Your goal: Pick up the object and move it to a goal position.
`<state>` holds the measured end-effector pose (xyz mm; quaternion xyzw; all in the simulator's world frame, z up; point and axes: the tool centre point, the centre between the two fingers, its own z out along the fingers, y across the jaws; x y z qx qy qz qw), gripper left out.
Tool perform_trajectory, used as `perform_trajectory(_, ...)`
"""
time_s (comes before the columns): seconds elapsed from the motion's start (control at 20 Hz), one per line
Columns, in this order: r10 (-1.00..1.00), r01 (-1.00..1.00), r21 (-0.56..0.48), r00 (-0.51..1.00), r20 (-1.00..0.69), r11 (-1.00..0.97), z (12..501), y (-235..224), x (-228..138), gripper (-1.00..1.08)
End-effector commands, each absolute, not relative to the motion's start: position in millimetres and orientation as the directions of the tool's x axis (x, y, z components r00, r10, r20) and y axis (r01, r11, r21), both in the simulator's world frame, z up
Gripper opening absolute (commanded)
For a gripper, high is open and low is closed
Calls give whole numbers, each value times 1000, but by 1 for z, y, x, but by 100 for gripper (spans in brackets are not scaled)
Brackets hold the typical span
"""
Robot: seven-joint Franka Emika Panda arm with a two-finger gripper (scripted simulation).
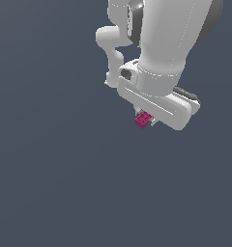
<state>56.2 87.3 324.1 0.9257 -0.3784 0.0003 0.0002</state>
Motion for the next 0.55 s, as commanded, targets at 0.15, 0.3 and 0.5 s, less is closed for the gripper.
perform_trajectory(0.15,-701,-701,0,713,0,-713,337,93,64,-100)
perform_trajectory(0.3,-701,-701,0,714,0,-714,341,95,66,-100)
perform_trajectory(0.5,-701,-701,0,714,0,-714,342,96,68,-100)
